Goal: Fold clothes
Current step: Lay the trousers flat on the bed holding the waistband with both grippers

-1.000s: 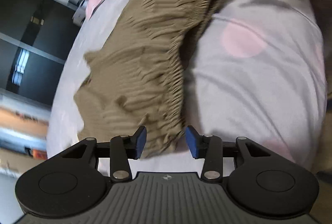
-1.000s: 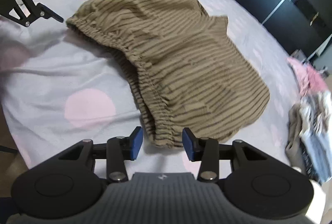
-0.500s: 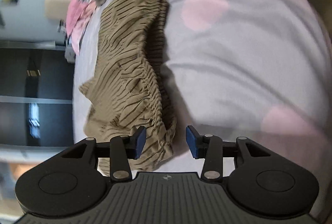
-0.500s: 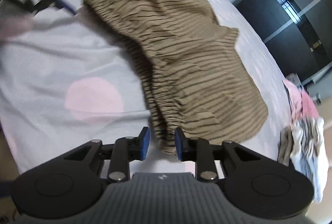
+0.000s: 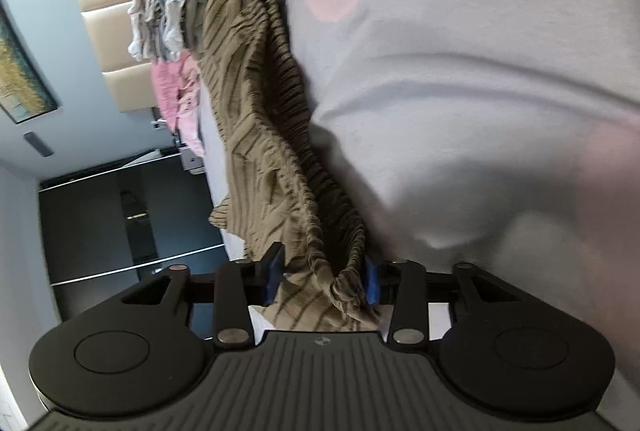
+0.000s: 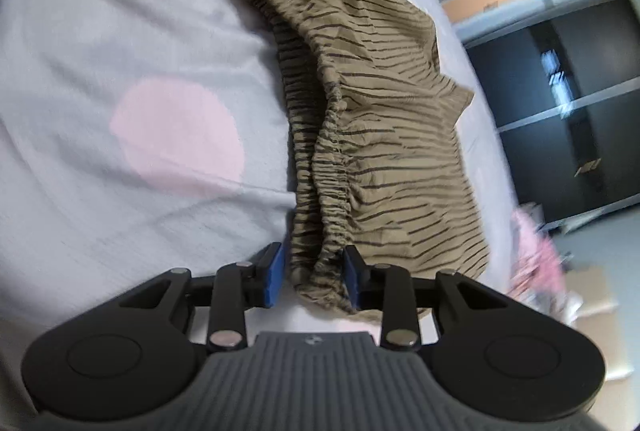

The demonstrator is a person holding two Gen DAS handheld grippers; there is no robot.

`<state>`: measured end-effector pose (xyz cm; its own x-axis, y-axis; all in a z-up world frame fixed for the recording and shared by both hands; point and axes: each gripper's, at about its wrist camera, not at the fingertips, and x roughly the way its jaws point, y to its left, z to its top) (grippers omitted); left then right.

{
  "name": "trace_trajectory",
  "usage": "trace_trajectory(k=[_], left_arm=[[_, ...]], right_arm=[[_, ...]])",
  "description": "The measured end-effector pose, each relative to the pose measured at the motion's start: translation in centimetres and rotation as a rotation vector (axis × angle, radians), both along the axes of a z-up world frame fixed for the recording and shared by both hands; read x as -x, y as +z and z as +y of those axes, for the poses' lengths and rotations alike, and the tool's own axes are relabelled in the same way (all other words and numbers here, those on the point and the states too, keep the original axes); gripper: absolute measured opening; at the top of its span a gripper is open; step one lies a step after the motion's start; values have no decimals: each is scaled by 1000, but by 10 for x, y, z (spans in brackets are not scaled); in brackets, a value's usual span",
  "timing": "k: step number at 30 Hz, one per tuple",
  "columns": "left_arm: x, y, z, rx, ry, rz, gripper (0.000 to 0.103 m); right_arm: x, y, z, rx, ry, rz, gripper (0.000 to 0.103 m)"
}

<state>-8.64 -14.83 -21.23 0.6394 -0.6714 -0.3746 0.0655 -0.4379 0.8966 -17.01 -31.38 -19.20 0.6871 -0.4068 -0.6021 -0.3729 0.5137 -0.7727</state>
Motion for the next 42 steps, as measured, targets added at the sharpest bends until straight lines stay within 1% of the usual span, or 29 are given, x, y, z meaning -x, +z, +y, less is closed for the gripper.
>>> trace_trajectory(k=[2,3,4,5,6,7,8,10,13,16,17,19,22,24,26,29,32,34,36,37,39,41,42], left_arm=[[0,6,-6,42,17,13,33],[1,10,-9,69,30,24,31],[1,15,-13,95,49,41,25],[2,23,-18,117,90,88,17],[1,31,-22,140,128,140,15],[0,40,-26,163,169,194,12],[-1,50,-31,188,221,259,10],[-9,71,-40,236,344,427,8],[-26,102,-48,294,514,671,7],[-41,129,-49,352,624,850,6],[-43,137,-48,362,639,887,6],[-40,151,-43,350,649,938,6],[-26,167,-24,281,640,990,6],[-21,173,-13,213,639,1033,6],[-18,173,0,142,649,1087,6],[-16,153,8,59,667,1099,6],[-11,121,-4,9,651,967,7],[-9,100,-11,-5,627,867,7],[-9,86,-11,1,607,792,12],[-7,81,-11,-11,589,763,13],[0,72,-6,-36,516,647,22],[9,65,2,-42,424,526,42],[14,63,8,-41,377,478,45]], right_arm=[[4,-8,3,85,58,-8,35],[5,-9,4,105,72,-14,35],[6,-9,4,117,78,-21,34],[5,-6,3,113,71,-30,32],[4,-2,1,101,56,-40,28],[3,2,0,88,41,-49,16],[2,6,-2,76,26,-59,15],[0,15,-6,51,1,-75,12],[-1,32,-12,-14,-28,-90,11],[-2,55,-21,-95,-57,-106,10],[-2,63,-24,-126,-65,-110,10],[1,82,-31,-186,-74,-114,9],[13,105,-34,-242,-56,-89,9],[22,118,-37,-277,-22,-38,9],[30,127,-42,-320,13,29,9],[32,120,-41,-328,43,83,9],[20,100,-38,-306,42,119,9],[14,83,-33,-271,21,129,9],[7,68,-32,-242,9,135,10],[2,62,-34,-235,4,142,10],[-6,53,-39,-232,-14,152,10],[-8,47,-38,-233,-23,158,10],[-8,46,-39,-234,-24,159,10]])
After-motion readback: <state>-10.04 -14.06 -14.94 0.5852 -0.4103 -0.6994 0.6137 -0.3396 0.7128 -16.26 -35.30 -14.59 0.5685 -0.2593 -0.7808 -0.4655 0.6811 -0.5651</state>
